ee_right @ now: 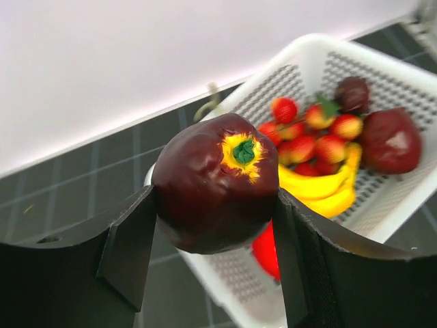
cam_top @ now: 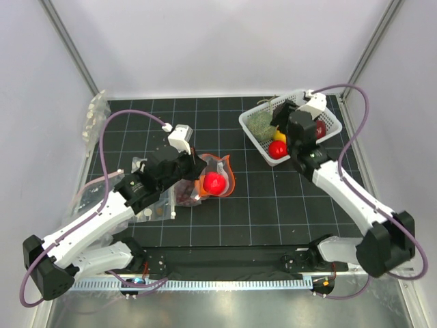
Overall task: Place the food in the zip-top bag and seal the zipper
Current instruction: Pick up the fake fruit from the bin, then place the fake fruit in the zipper food storage bag.
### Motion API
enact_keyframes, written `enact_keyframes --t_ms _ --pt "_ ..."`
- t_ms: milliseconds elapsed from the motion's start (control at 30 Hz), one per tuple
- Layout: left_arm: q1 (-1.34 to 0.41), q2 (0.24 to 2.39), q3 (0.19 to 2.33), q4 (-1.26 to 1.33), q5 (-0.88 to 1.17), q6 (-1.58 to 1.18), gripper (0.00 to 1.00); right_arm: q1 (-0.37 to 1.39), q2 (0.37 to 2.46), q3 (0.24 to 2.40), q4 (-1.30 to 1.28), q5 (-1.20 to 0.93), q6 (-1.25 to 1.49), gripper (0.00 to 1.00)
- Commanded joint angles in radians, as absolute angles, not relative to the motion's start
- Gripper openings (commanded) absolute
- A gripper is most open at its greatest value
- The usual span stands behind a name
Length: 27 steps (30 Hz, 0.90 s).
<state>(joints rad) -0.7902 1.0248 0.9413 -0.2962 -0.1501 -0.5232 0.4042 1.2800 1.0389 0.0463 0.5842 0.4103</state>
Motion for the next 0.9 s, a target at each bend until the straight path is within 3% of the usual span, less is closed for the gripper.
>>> enact_keyframes --t_ms 0,267,500,867 --pt "-0.793 1.005 0.948 -0.249 -0.176 -0.517 0.00 0.454 1.146 0.955 0.069 0.437 0.442 0.36" --pt "-0.793 1.005 0.953 -0.265 -0.232 -0.500 0.00 0.517 0.884 0.752 0.188 -0.025 0.522 0.32" --pt "-0.793 0.977 0.948 -0.279 -0.273 -0.500 0.00 0.621 0.882 0.701 0.337 -0.329 0.450 0.31" --pt "-0.792 0.936 0.940 -0.275 -0.281 -0.517 0.00 0.870 1.032 0.718 0.371 -0.259 0.249 0.31"
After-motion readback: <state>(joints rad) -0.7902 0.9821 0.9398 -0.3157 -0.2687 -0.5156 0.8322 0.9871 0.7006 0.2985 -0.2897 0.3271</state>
